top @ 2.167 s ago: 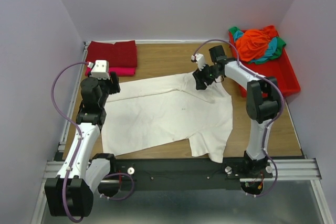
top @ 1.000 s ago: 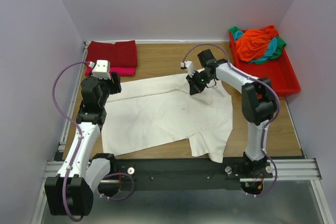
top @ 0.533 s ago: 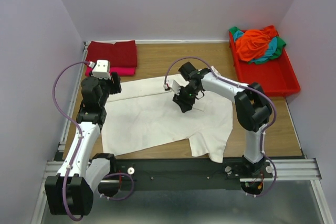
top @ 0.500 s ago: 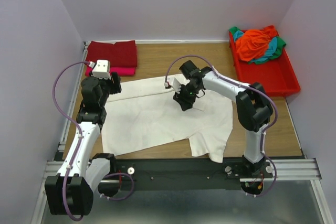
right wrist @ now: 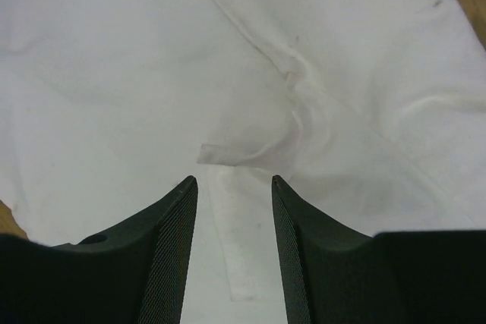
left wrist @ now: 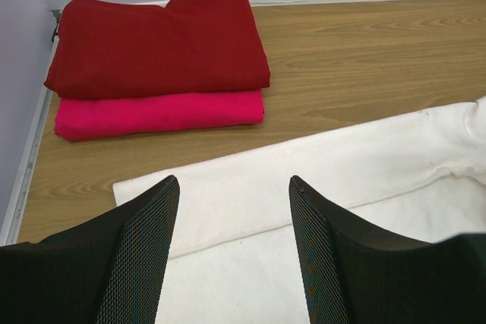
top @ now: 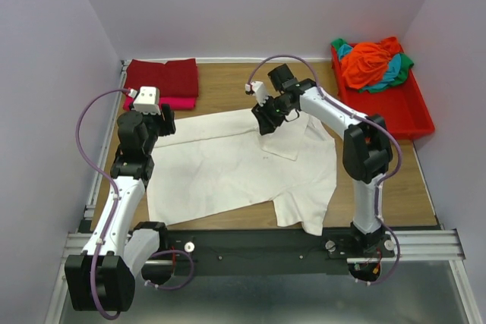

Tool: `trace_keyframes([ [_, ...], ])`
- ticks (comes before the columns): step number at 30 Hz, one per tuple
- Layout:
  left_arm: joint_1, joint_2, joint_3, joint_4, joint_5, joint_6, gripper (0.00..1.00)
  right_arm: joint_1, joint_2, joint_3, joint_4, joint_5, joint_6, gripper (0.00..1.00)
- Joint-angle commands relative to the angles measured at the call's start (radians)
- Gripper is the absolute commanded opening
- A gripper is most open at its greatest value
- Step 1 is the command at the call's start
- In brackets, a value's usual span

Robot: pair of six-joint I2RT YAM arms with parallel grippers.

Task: Fold and stack the t-shirts
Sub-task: Fold the tshirt

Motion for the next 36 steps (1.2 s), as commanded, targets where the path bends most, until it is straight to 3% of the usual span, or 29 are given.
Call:
trace_keyframes([
  [1, -0.006, -0.004, -0.007, 0.025, 0.029, 0.005, 0.67, 0.020, 0.022, -0.031, 0.021, 0.001, 0.078, 0.52],
  [5, -0.006, 0.001, -0.005, 0.027, 0.035, 0.004, 0.68, 0.044, 0.027, -0.048, 0.035, 0.017, 0.098, 0.55],
  [22, -0.006, -0.004, -0.007, 0.024, 0.033, 0.004, 0.68, 0.127, 0.119, -0.028, 0.133, 0.385, 0.238, 0.54],
  [36, -0.006, -0.001, -0.008, 0.024, 0.038, 0.004, 0.67, 0.182, 0.130, -0.037, 0.137, 0.357, 0.209, 0.57],
])
